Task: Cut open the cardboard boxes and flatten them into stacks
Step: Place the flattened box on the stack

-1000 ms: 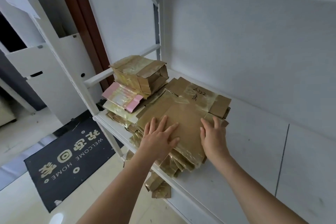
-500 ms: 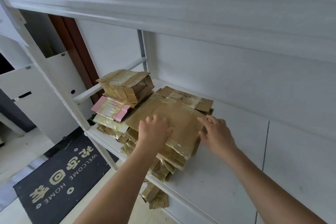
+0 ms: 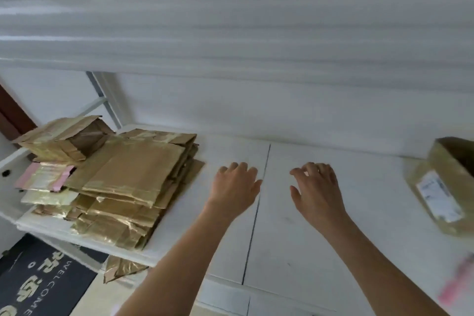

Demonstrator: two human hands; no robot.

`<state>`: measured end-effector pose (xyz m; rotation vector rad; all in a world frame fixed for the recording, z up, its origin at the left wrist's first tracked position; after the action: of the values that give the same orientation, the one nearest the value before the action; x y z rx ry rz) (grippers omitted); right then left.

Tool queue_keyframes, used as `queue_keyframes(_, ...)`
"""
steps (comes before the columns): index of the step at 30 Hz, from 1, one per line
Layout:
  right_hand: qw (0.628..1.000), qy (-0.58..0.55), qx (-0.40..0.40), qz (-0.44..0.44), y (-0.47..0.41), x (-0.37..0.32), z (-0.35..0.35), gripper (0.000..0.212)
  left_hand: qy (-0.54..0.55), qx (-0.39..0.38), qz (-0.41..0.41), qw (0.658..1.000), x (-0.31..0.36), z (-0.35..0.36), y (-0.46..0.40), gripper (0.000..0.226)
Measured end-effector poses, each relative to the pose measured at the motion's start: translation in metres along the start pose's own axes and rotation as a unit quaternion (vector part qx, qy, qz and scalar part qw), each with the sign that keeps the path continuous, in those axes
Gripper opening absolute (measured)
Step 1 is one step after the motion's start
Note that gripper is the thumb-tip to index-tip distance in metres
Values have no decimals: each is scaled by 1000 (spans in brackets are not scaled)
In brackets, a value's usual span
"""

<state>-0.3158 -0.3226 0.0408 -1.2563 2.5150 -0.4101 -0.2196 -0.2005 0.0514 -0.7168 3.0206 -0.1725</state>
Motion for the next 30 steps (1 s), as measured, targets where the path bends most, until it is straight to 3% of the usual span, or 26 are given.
queue_keyframes(11, 982, 101, -3, 161, 34, 266, -39, 28, -11, -2, 137, 991, 243, 21, -98, 37)
queue_keyframes(18, 952, 143, -93, 253, 42, 369, -21, 26, -36, -16, 150, 988, 310, 27, -126, 36)
queue_keyframes(22, 958, 153, -102, 219, 36, 374, -14, 36, -49, -19, 138, 989, 314, 29, -128, 36)
queue_keyframes(26, 985, 62, -75, 144, 21, 339, -20, 33, -24, -19, 91, 995, 290, 30, -117, 39)
queue_keyframes(28, 990, -84, -21, 107, 21, 317, -34, 20, 28, -9, 34, 999, 265, 26, -110, 39)
queue_keyframes(30, 947, -298, -22, 118, 26, 305, -42, 22, 110, 23, -38, 993, 235, 16, -101, 41)
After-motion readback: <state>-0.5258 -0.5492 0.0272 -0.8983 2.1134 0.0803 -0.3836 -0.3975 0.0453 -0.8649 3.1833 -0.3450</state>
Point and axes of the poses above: each hand's wrist, its own y-axis away from the middle knuckle, its own z-axis out of the palm, x = y × z, the point moved 9 cm from there along -y, towards the middle knuckle, and after that the axes turned 11 degrees about z, right-handed, at the moved point
